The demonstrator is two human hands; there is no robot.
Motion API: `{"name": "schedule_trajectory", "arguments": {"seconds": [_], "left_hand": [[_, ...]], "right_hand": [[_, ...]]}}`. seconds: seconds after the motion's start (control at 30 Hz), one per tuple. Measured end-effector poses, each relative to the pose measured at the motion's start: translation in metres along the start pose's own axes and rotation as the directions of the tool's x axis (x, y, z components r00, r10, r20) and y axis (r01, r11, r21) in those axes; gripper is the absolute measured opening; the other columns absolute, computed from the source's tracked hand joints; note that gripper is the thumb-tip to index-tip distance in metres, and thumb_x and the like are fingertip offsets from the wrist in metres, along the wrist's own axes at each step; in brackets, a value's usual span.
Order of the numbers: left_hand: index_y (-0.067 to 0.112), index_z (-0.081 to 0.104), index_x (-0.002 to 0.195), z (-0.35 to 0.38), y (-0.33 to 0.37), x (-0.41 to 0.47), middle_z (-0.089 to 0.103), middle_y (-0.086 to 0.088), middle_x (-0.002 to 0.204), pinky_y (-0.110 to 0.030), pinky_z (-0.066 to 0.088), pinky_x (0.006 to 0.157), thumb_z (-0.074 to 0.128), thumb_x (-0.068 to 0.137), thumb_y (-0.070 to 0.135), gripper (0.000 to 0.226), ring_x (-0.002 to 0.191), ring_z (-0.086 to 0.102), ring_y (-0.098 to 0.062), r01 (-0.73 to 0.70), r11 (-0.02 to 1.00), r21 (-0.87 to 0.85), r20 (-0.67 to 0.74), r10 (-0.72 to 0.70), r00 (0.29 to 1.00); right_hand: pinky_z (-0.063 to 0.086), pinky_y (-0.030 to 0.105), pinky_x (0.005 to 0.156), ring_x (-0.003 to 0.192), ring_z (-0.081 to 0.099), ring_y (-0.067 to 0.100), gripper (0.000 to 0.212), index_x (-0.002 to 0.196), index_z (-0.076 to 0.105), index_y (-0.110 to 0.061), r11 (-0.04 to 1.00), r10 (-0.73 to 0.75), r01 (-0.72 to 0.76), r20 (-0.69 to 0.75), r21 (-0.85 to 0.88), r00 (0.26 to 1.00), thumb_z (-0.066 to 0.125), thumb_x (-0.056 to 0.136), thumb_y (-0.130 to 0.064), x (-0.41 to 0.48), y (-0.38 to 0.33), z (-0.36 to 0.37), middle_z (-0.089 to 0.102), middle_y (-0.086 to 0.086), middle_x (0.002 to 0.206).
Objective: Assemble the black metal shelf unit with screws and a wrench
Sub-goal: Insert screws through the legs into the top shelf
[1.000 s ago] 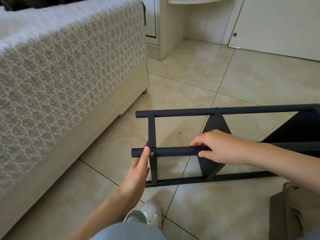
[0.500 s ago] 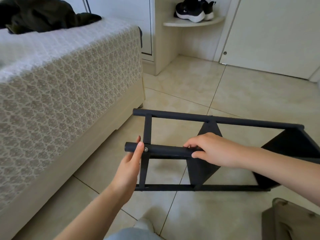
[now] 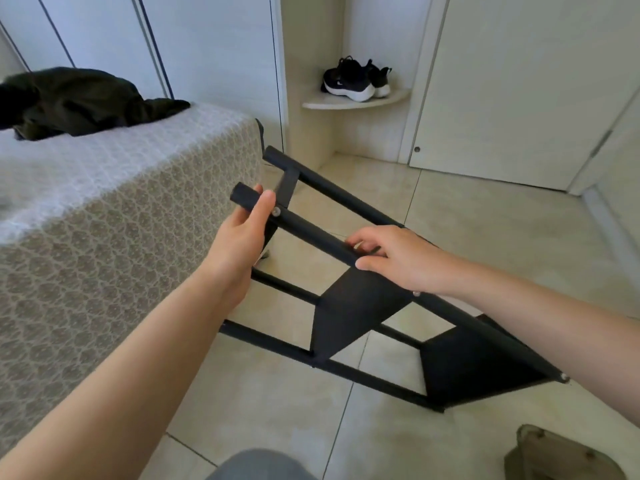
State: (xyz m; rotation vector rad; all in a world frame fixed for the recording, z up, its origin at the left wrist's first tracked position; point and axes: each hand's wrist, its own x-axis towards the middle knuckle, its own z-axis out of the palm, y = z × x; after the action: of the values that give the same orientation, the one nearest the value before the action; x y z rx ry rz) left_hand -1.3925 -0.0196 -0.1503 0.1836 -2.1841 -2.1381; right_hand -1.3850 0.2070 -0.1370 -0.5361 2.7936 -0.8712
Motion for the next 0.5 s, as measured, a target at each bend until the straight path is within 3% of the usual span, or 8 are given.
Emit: {"name": "schedule_trajectory", "arguments": {"seconds": [0.1, 0.17, 0.3, 0.37, 0.5], "left_hand": [[0.038, 0.038, 0.153, 0.009, 0.031, 0.006, 0.051, 0.015, 0.145, -0.032, 0.025, 0.118, 0.053, 0.097, 0.057, 0.061, 0.131, 0.047, -0.006, -0.063, 0.997, 0.039, 0.005, 0.063, 0.998], [0.035, 0.04, 0.152, 0.018, 0.05, 0.006, 0.054, 0.014, 0.142, -0.033, 0.027, 0.117, 0.053, 0.097, 0.058, 0.062, 0.125, 0.052, -0.003, -0.108, 0.992, 0.071, 0.031, 0.106, 0.994], [0.034, 0.045, 0.149, 0.04, 0.082, -0.002, 0.054, 0.034, 0.103, -0.012, 0.033, 0.085, 0.052, 0.098, 0.057, 0.056, 0.088, 0.047, 0.019, -0.199, 0.966, 0.167, 0.098, 0.185, 0.978], [0.034, 0.049, 0.144, 0.05, 0.095, -0.011, 0.051, 0.035, 0.096, -0.011, 0.031, 0.072, 0.052, 0.099, 0.054, 0.05, 0.087, 0.047, 0.017, -0.243, 0.947, 0.21, 0.143, 0.216, 0.966], [0.038, 0.057, 0.121, 0.071, 0.109, -0.031, 0.057, 0.025, 0.097, -0.014, 0.032, 0.069, 0.053, 0.1, 0.049, 0.024, 0.094, 0.054, 0.005, -0.294, 0.909, 0.296, 0.174, 0.252, 0.952]], "right_hand": [[0.044, 0.017, 0.084, 0.11, 0.058, 0.01, 0.04, 0.137, 0.053, -0.023, 0.997, 0.017, -0.012, -0.066, 0.076, 0.998, 0.059, 0.098, -0.017, -0.007, -0.006, -0.015, 0.06, 0.001, 0.133], [0.045, 0.024, 0.092, 0.118, 0.058, 0.015, 0.041, 0.137, 0.053, -0.023, 0.992, 0.033, -0.021, -0.096, 0.123, 0.995, 0.059, 0.097, -0.018, -0.015, -0.007, -0.024, 0.059, 0.001, 0.134], [0.046, 0.023, 0.087, 0.106, 0.057, 0.007, 0.037, 0.131, 0.055, -0.029, 0.974, 0.057, -0.022, -0.149, 0.224, 0.987, 0.061, 0.096, -0.02, -0.036, -0.007, -0.033, 0.058, -0.011, 0.121], [0.048, 0.023, 0.084, 0.104, 0.059, 0.004, 0.031, 0.123, 0.056, -0.035, 0.953, 0.074, -0.021, -0.167, 0.301, 0.983, 0.062, 0.096, -0.021, -0.049, -0.006, -0.034, 0.061, -0.016, 0.114], [0.053, 0.027, 0.088, 0.104, 0.062, 0.003, 0.026, 0.115, 0.057, -0.037, 0.913, 0.104, -0.003, -0.226, 0.407, 0.969, 0.063, 0.095, -0.021, -0.078, -0.001, -0.027, 0.065, -0.017, 0.108]]}}
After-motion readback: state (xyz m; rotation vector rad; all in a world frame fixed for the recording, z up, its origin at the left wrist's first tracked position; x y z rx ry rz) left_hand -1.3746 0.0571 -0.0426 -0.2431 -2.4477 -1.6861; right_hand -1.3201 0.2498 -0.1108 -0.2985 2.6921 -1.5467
